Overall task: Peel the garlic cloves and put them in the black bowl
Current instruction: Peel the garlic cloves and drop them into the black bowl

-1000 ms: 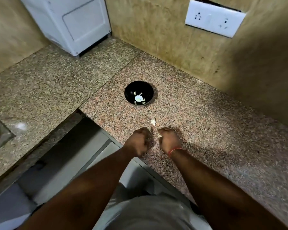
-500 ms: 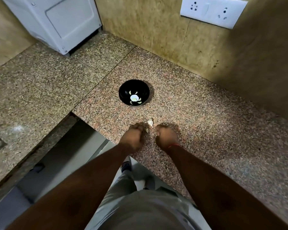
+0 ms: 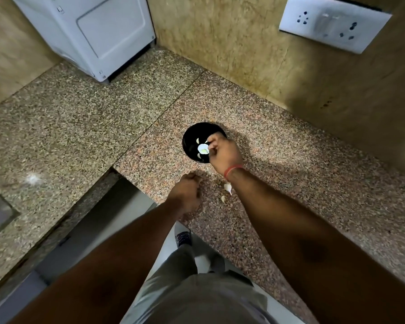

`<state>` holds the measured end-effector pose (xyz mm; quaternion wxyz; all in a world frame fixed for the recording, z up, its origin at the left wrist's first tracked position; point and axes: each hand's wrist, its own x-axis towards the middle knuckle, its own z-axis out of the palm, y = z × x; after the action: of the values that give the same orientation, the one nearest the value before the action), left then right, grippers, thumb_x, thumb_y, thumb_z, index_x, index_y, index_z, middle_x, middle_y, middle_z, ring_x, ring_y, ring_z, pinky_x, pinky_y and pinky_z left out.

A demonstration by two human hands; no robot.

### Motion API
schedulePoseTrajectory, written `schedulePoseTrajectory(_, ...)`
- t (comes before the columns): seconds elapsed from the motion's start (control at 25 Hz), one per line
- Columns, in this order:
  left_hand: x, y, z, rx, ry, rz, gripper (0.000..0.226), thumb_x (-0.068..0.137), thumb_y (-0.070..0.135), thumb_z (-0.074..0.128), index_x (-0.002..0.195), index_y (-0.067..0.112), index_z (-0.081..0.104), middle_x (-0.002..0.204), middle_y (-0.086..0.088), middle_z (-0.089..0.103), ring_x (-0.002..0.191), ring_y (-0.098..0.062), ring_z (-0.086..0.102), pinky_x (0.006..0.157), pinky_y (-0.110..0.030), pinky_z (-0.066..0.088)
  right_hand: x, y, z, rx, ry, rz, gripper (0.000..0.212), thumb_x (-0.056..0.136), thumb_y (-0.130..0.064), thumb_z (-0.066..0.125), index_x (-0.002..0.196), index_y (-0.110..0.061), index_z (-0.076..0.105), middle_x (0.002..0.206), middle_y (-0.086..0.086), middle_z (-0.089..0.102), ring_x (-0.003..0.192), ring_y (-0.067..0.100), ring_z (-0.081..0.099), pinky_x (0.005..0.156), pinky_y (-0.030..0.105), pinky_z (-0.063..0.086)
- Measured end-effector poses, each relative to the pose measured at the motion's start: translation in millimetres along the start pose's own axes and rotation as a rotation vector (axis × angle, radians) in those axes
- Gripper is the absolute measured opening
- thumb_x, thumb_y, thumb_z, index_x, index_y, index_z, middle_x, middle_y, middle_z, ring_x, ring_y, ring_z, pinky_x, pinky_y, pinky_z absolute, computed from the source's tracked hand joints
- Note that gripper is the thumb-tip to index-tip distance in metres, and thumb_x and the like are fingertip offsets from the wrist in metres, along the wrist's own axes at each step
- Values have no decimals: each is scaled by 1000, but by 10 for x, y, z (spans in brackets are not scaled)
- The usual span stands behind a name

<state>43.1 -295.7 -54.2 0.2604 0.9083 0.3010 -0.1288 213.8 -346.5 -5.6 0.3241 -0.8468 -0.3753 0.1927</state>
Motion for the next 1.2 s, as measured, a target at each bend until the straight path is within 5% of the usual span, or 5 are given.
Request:
schedulePoseTrajectory(0.28, -16, -51, -9, -17, 44, 49, 53, 91, 18, 62, 143, 13, 52, 131, -8, 55, 118, -25, 54, 89, -34, 53, -94, 101, 87, 80, 60, -30, 23, 80, -9, 65, 99, -18, 73, 87, -5, 76, 79, 11, 72, 76, 30, 62)
schedulePoseTrajectory(0.4, -34, -62, 59, -15, 44, 95, 49, 85, 16, 59, 133, 18, 57, 122, -6, 59, 112, -26, 58, 83, -38, 57, -559, 337, 131, -137, -13, -101, 13, 84, -23, 55, 88, -23, 67, 75, -4, 69, 65, 18, 67, 62, 25, 56)
schedulePoseTrajectory(0.6, -176, 89, 212, -89, 87, 162, 26, 88, 12, 53, 110, 8, 64, 108, -12, 61, 92, -28, 60, 79, -44, 56, -1145, 697, 273, -372, -33, 25, 30, 88, -43, 66, 106, -20, 75, 100, 5, 71, 85, 28, 69, 72, 34, 54)
schedulePoseTrajectory(0.92, -353, 235, 385, -155, 128, 148, 26, 92, 12, 58, 115, 11, 70, 107, -13, 69, 94, -32, 65, 84, -39, 54, -1327, 708, 466, -507, -137, -52, 17, 91, -12, 56, 90, -13, 72, 90, 9, 72, 80, 30, 70, 72, 37, 59)
schedulePoseTrajectory(1.2, -557, 345, 580, -467, 151, 73, 20, 79, 6, 83, 98, 15, 81, 91, 3, 78, 76, -9, 69, 71, -11, 49, -1546, 925, 475, 658, -151, 454, 21, 86, 4, 74, 79, -15, 72, 80, 16, 75, 68, 33, 74, 64, 45, 63)
